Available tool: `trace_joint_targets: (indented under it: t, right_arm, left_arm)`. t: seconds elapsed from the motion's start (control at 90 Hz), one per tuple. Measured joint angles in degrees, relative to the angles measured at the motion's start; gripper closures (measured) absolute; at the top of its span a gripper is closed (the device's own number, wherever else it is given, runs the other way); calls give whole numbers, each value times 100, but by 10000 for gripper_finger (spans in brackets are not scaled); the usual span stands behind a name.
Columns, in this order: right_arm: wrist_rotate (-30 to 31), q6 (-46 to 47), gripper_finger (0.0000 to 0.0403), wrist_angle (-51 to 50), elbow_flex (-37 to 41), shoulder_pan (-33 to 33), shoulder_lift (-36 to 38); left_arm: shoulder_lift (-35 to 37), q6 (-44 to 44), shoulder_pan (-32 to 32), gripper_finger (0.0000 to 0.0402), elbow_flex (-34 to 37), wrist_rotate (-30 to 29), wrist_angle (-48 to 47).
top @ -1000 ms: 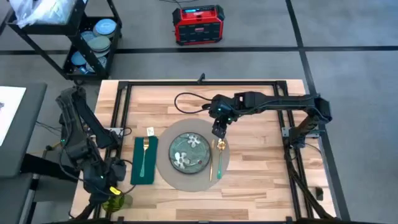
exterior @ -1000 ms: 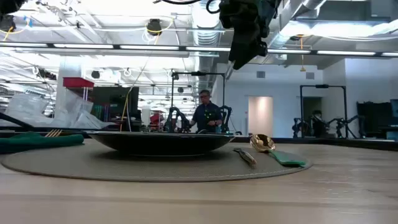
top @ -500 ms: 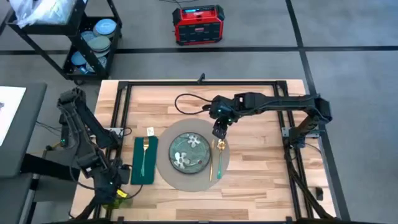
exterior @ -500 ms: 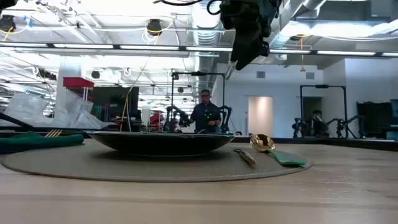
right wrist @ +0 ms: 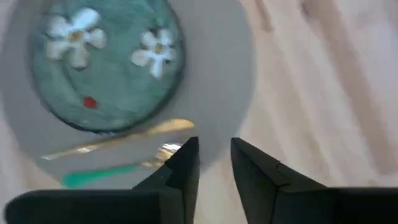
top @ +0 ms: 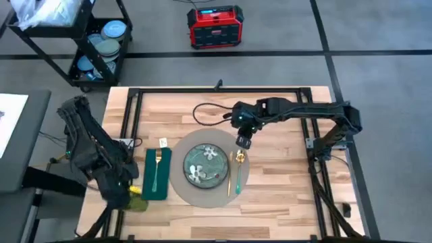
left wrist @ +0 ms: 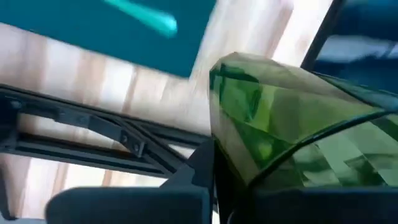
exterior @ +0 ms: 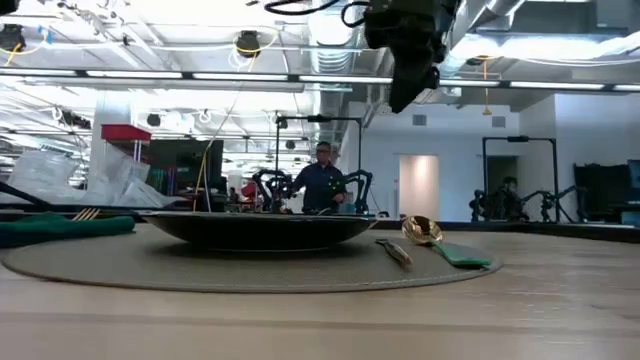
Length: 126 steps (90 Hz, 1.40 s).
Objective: Set table place
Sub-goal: Put the green cup to the top right of the gray table placemat
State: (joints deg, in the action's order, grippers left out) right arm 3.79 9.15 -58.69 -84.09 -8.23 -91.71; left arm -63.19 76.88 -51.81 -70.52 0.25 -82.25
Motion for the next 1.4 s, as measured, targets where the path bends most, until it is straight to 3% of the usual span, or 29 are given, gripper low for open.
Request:
trace_joint_targets:
  t: [0.133,0.289,0.411,0.556,0.733,0.889,1.056,1.144,1.4]
  right_arm:
    - [365,-440,372,-629,0,-289,354]
    - [431,-519,399,-1076,32,-745,934]
    - [433,-514,395,-1098,247,-1033,1397]
    - [433,-471,401,-1051,528,-1210,1774]
    - [621,-376,402,-964,952,-1205,1977]
    - [674,-165,403,-945,1191,-1207,1988]
    - [680,-23,403,-790,1305,-1207,1988]
    - [682,-11,403,-808,1314,-1207,1988]
    - [682,2,403,-738,1314,-1207,1988]
  left_arm:
    - [-39,-1354,1675,401,-433,-111,-874]
    - [-385,-3569,4432,401,-447,-64,-29]
    - [-1225,-5096,6101,401,-731,221,779]
    - [-2688,-6453,7252,401,-1650,213,865]
    - [-4477,-7719,7804,401,-3594,229,637]
    - [-5735,-8533,7823,401,-5178,112,-143]
    - [-6719,-9012,7749,401,-6384,6,-497]
    - [-6840,-9124,7722,401,-6312,-42,-82]
    - [-6883,-9421,7705,401,-6293,-209,-101]
